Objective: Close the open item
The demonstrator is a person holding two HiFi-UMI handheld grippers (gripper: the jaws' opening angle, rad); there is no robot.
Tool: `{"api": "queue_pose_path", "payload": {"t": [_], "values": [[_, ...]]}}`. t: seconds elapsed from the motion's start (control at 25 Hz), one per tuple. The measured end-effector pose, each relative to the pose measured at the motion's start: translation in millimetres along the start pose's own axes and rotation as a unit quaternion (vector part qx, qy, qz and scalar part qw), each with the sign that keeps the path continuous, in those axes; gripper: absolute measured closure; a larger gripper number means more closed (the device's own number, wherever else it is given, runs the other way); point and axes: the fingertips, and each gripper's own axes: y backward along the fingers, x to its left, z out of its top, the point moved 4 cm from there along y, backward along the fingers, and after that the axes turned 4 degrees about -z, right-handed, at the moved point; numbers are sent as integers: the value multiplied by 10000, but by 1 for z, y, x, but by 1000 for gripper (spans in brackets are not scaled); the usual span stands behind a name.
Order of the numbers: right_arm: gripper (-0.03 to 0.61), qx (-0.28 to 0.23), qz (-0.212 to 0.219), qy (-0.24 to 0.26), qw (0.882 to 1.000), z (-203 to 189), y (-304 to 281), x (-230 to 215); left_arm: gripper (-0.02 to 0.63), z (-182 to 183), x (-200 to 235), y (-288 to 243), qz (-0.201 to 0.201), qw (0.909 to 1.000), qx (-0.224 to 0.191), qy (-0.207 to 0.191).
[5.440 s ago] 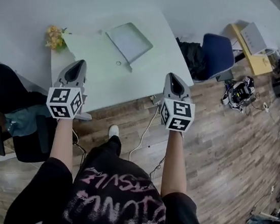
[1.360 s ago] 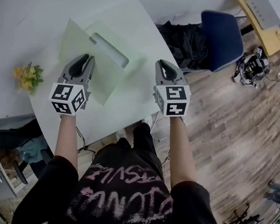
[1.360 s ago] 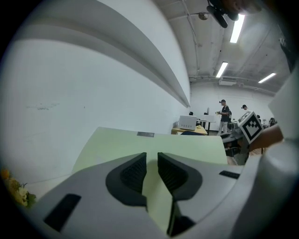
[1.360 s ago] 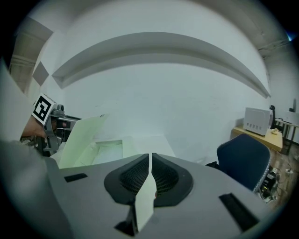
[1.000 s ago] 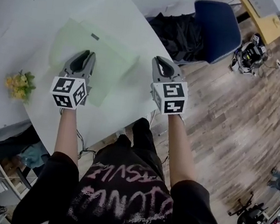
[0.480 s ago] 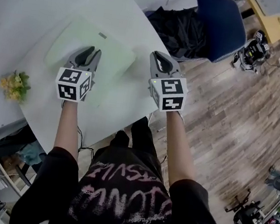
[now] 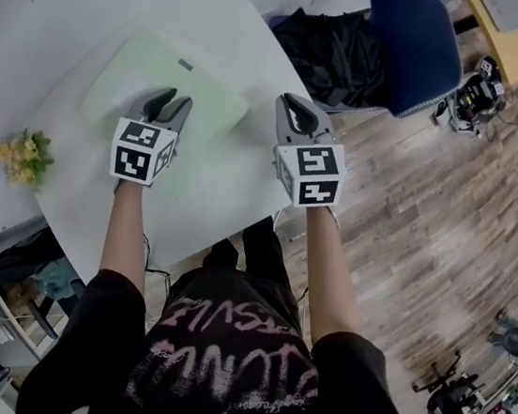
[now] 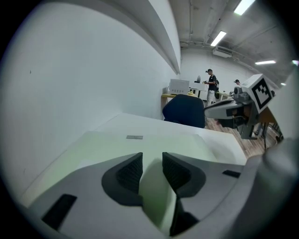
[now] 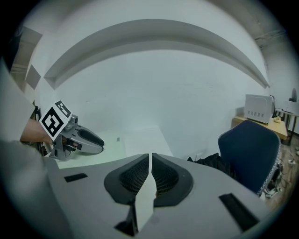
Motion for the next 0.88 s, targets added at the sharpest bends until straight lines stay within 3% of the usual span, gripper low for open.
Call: {"api": "queue_pose_path", "payload": {"t": [0.32, 0.52, 0.88], "values": [[551, -20, 9, -7, 10000, -1, 0, -6, 480, -1, 0, -4, 7, 10000, 18, 28], [551, -95, 9, 56, 9999, 6, 6, -4, 491, 3, 2, 6, 423, 9984, -378, -1], [551, -271, 51, 232, 9994, 21, 27, 6, 489, 10, 0, 34, 456, 9954, -752, 367]]}}
